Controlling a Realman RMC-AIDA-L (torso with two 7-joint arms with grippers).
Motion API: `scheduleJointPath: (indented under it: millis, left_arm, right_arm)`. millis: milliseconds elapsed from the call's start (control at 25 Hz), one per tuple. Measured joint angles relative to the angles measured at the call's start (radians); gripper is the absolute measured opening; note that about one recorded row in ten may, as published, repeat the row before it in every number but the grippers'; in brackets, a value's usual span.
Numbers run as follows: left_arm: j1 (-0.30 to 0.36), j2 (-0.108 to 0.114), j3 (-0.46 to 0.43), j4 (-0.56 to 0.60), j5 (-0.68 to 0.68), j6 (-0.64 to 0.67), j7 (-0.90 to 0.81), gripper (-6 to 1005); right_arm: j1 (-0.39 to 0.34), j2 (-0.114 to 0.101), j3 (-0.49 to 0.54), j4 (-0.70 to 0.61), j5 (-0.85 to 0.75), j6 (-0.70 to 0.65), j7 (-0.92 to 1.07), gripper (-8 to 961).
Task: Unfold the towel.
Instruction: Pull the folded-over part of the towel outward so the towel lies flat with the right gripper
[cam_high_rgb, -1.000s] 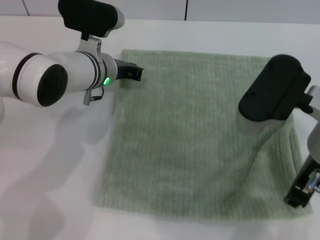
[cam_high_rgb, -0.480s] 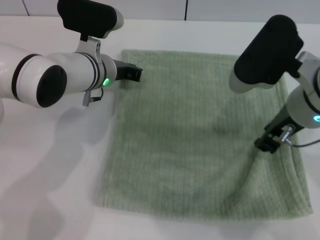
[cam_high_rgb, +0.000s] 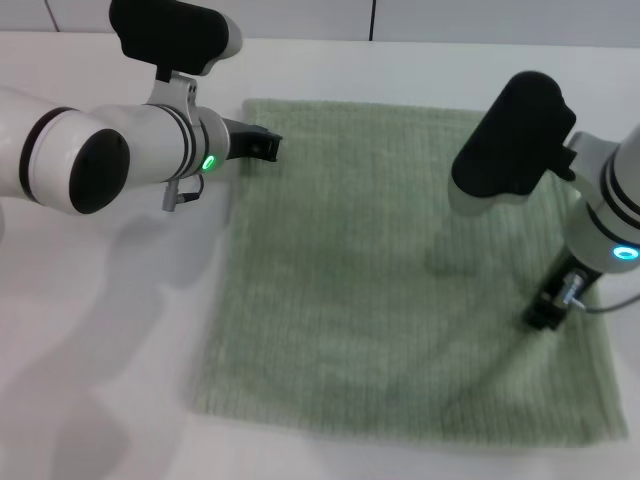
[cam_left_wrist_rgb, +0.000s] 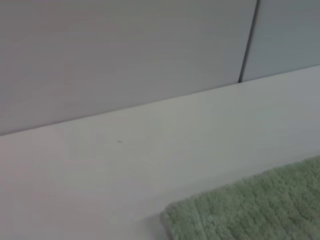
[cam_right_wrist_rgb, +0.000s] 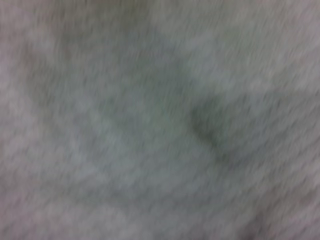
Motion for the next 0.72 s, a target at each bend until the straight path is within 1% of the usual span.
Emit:
scheduleJointPath:
  millis: [240,360,400,480,600,640,720]
  left_arm:
    - [0.0,0.001,-0.01,0.0,0.0,-0.003,0.008,3]
    - [0.0,0.001,-0.01,0.0,0.0,-0.004,0.008,3]
    - [-0.001,0.001,-0.01,0.0,0.0,-0.004,0.008,3]
    - [-0.001,0.001,-0.01,0.0,0.0,-0.003,0.008,3]
    - [-0.001,0.001,-0.012,0.0,0.0,0.0,0.008,3]
    - [-0.001,0.001,-0.012,0.0,0.0,0.001,0.008,3]
    - [-0.001,0.001,-0.012,0.0,0.0,0.003,0.008,3]
  right_arm:
    - [0.012,0.0,0.006,-0.052,-0.005,-0.188,0.018,342]
    - [0.006,0.0,0.011,-0.085,-0.011,-0.209,0.02,342]
    - [0.0,-0.001,0.014,-0.1,-0.014,-0.188,0.02,342]
    - [-0.03,-0.002,0.018,-0.128,-0.026,-0.089,0.02,342]
    - [-0.1,-0.002,0.02,-0.161,-0.041,0.168,0.008,342]
    - [-0.117,-0.002,0.02,-0.165,-0.041,0.22,0.006,342]
    - [-0.161,-0.003,0.015,-0.17,-0.039,0.364,0.004,342]
